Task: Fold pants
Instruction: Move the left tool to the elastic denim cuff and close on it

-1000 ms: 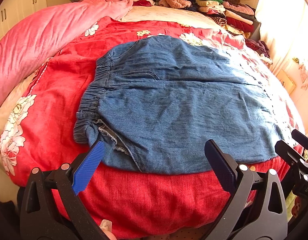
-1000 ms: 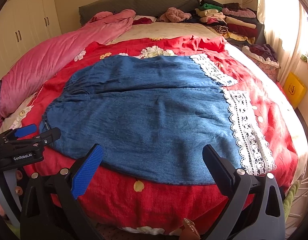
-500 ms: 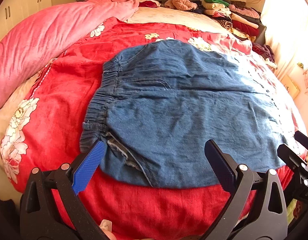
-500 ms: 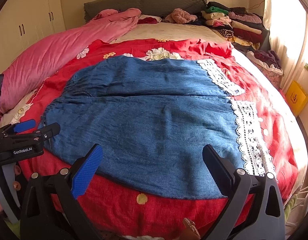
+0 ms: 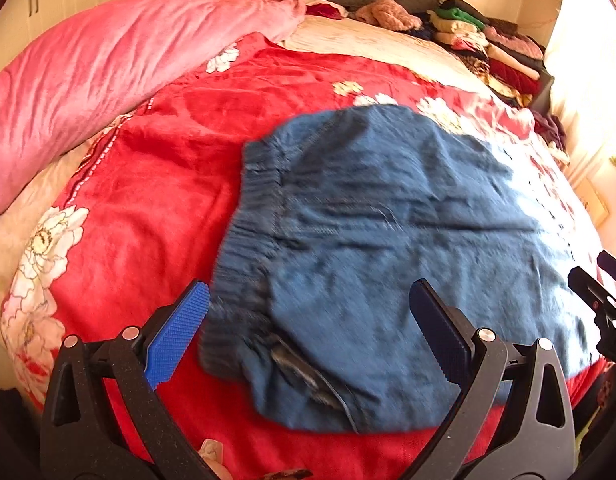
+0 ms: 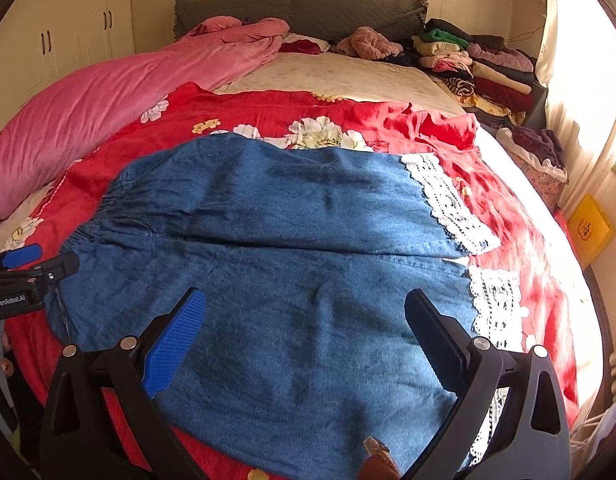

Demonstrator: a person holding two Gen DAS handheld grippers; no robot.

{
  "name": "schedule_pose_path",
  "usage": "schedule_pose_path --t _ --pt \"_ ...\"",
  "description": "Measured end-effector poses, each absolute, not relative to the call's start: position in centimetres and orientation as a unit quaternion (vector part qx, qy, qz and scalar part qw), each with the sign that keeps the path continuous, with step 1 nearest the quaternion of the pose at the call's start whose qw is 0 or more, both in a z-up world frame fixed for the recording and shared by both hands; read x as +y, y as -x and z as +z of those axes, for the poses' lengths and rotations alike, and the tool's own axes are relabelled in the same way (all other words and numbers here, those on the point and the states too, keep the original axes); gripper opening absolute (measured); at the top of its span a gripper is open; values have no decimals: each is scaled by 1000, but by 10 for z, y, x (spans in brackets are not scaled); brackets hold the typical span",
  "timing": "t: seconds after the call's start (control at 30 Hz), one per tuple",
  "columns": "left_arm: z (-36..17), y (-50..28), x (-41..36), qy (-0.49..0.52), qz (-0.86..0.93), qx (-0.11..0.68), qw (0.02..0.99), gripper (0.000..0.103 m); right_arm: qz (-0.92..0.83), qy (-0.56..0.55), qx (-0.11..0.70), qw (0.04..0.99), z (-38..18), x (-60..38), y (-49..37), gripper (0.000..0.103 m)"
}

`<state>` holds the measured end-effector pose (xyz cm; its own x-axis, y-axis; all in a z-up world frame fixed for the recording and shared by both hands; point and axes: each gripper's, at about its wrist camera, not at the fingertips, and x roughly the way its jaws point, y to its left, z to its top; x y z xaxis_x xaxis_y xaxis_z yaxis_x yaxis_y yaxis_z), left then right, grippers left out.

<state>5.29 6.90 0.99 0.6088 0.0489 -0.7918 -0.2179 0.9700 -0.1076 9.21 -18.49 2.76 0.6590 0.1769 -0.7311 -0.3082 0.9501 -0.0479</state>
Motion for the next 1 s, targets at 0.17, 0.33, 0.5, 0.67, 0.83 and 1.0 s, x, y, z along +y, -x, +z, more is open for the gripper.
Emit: schedule_pose_path --t 0.17,0.33,0.5,0.67,0.83,1.0 --pt "10 -72 92 108 85 437 889 94 134 95 388 907 30 -178 -120 99" --pt "9 -93 113 107 104 436 888 94 138 108 386 906 32 -169 -147 99" --pt "9 -115 127 104 109 439 886 94 150 128 386 901 30 -153 -173 99" --pt "0 -142 143 107 111 452 879 94 160 140 395 894 24 -136 -202 99" --pt "-11 -171 154 107 105 467 871 94 188 137 411 881 21 -119 -232 99" --pt "-19 -193 158 125 68 468 872 94 201 163 413 874 20 -99 -263 99"
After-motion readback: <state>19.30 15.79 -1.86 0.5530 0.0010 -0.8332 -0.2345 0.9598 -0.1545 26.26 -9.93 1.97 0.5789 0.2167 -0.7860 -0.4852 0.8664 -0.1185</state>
